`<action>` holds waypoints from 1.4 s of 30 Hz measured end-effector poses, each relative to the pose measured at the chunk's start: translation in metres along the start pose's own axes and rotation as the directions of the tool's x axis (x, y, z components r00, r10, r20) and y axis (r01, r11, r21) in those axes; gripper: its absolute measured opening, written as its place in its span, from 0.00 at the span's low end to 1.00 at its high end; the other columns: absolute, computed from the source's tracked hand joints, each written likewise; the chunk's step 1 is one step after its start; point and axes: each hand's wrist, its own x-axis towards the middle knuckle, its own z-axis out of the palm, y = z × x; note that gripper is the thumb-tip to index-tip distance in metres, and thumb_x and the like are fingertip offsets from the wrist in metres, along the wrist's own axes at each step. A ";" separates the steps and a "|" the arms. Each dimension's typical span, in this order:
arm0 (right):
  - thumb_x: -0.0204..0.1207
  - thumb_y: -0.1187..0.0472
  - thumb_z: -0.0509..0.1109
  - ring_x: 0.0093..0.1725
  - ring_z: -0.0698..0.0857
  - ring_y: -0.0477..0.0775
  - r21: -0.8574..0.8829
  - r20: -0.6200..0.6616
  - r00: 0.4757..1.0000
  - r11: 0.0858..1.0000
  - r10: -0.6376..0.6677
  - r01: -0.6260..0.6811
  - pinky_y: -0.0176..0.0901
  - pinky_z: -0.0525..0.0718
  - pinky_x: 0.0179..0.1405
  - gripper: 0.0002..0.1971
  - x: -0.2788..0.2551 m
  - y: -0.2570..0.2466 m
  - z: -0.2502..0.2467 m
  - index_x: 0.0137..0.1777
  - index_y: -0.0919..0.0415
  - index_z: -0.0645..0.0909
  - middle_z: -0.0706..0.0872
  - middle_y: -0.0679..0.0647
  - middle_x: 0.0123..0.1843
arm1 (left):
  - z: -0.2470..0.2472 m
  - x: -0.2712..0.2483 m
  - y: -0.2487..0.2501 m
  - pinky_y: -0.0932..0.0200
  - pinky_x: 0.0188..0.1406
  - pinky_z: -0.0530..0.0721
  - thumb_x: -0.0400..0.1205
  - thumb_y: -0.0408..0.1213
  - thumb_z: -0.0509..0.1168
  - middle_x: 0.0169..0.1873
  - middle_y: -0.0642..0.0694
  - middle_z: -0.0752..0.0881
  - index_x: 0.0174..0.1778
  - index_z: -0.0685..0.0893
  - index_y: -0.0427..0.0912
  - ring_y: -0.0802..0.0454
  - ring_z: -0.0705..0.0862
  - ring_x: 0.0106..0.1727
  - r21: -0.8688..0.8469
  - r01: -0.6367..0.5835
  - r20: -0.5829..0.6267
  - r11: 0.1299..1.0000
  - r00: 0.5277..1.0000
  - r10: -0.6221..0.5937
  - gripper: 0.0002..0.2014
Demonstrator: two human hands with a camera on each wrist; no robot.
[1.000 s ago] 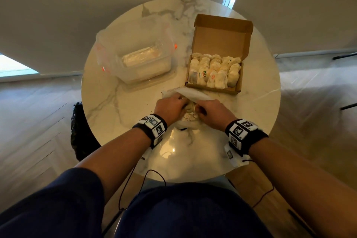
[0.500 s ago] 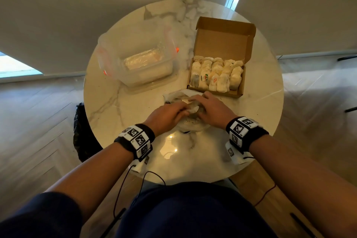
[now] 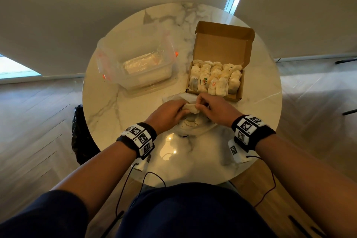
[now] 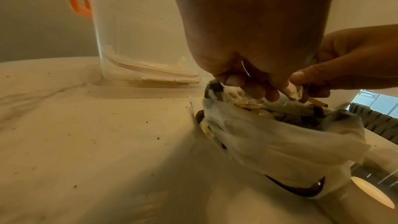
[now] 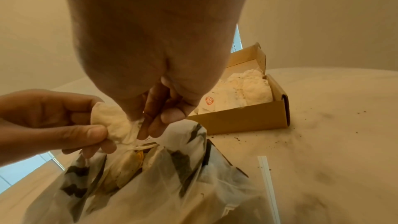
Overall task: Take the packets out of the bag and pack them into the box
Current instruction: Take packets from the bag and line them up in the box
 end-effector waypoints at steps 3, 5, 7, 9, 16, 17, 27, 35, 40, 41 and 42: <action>0.83 0.56 0.70 0.40 0.84 0.43 0.044 0.046 0.999 0.999 -0.005 0.003 0.33 0.80 0.36 0.07 0.000 -0.002 -0.002 0.54 0.51 0.74 0.86 0.48 0.44 | 0.003 0.003 -0.001 0.71 0.40 0.71 0.87 0.45 0.62 0.46 0.51 0.83 0.57 0.83 0.44 0.57 0.79 0.43 0.000 0.010 -0.014 1.000 1.000 -0.010 0.10; 0.81 0.57 0.71 0.41 0.83 0.49 0.017 0.075 0.996 0.999 -0.051 0.050 0.41 0.82 0.39 0.07 -0.001 -0.002 -0.002 0.51 0.49 0.74 0.84 0.48 0.42 | 0.005 0.005 -0.003 0.70 0.42 0.72 0.87 0.43 0.63 0.47 0.52 0.83 0.58 0.83 0.45 0.57 0.79 0.44 0.008 0.013 -0.020 1.000 1.000 -0.013 0.09; 0.80 0.63 0.69 0.40 0.79 0.50 -0.032 0.072 0.992 0.993 -0.107 0.110 0.42 0.78 0.39 0.08 -0.001 0.001 -0.002 0.46 0.49 0.75 0.81 0.47 0.40 | 0.007 0.008 -0.005 0.67 0.43 0.72 0.85 0.42 0.65 0.48 0.54 0.83 0.60 0.83 0.46 0.57 0.79 0.47 0.040 0.024 -0.015 0.999 1.000 -0.023 0.09; 0.80 0.65 0.67 0.41 0.78 0.48 -0.076 0.051 0.994 0.992 -0.096 0.100 0.40 0.74 0.41 0.08 -0.001 0.003 -0.005 0.46 0.49 0.77 0.80 0.46 0.42 | 0.009 0.011 -0.007 0.63 0.47 0.73 0.83 0.40 0.67 0.52 0.51 0.84 0.62 0.83 0.46 0.53 0.81 0.51 0.136 0.019 -0.001 0.991 1.000 -0.019 0.12; 0.84 0.64 0.63 0.38 0.79 0.41 -0.095 0.091 0.993 0.992 -0.075 0.084 0.32 0.75 0.38 0.05 -0.010 0.008 -0.010 0.51 0.55 0.79 0.83 0.46 0.41 | 0.015 0.022 -0.010 0.43 0.54 0.82 0.77 0.40 0.69 0.65 0.43 0.80 0.69 0.81 0.47 0.40 0.80 0.60 0.370 0.055 -0.009 0.927 0.998 -0.055 0.23; 0.84 0.65 0.63 0.37 0.78 0.40 -0.107 0.102 0.992 0.990 -0.076 0.087 0.29 0.72 0.36 0.05 -0.011 0.008 -0.010 0.50 0.55 0.79 0.82 0.45 0.40 | 0.014 0.024 -0.009 0.43 0.54 0.82 0.77 0.39 0.70 0.64 0.42 0.80 0.69 0.82 0.47 0.40 0.81 0.59 0.381 0.061 -0.004 0.923 0.998 -0.064 0.22; 0.82 0.67 0.62 0.41 0.79 0.52 -0.165 0.111 0.991 0.982 -0.074 0.091 0.46 0.75 0.40 0.06 -0.012 0.011 -0.013 0.46 0.58 0.79 0.83 0.51 0.42 | 0.016 0.035 -0.007 0.50 0.48 0.82 0.83 0.40 0.63 0.59 0.47 0.85 0.60 0.87 0.48 0.43 0.84 0.56 0.385 0.144 -0.019 0.912 0.989 -0.148 0.12; 0.82 0.66 0.66 0.49 0.79 0.48 -0.136 0.010 1.000 0.991 0.004 -0.003 0.37 0.74 0.50 0.10 -0.013 0.018 -0.015 0.56 0.60 0.88 0.82 0.52 0.52 | 0.015 0.022 -0.004 0.49 0.44 0.81 0.83 0.42 0.63 0.53 0.43 0.81 0.53 0.85 0.43 0.45 0.81 0.49 0.309 0.102 -0.070 0.945 0.994 -0.084 0.10; 0.82 0.63 0.68 0.44 0.82 0.50 -0.070 -0.053 0.998 0.997 0.021 -0.024 0.38 0.79 0.41 0.10 -0.013 0.010 -0.022 0.62 0.57 0.79 0.83 0.51 0.51 | -0.001 0.008 0.005 0.70 0.38 0.71 0.83 0.40 0.67 0.42 0.53 0.81 0.48 0.82 0.45 0.54 0.79 0.42 0.145 -0.001 -0.013 0.989 1.000 0.003 0.03; 0.82 0.63 0.69 0.43 0.82 0.50 -0.067 -0.062 0.998 0.997 0.020 -0.024 0.36 0.79 0.40 0.11 -0.012 0.008 -0.022 0.63 0.56 0.78 0.84 0.51 0.50 | -0.004 0.006 0.007 0.70 0.37 0.72 0.84 0.42 0.67 0.41 0.54 0.82 0.48 0.82 0.46 0.56 0.79 0.40 0.126 -0.004 -0.008 0.992 1.000 0.005 0.04; 0.82 0.63 0.69 0.43 0.82 0.48 -0.071 -0.067 0.998 0.997 0.013 -0.017 0.32 0.77 0.39 0.12 -0.011 0.005 -0.022 0.64 0.56 0.77 0.84 0.50 0.50 | -0.007 0.004 0.008 0.68 0.36 0.73 0.84 0.43 0.67 0.40 0.54 0.82 0.48 0.82 0.46 0.57 0.78 0.38 0.116 -0.013 -0.014 0.993 1.000 0.015 0.05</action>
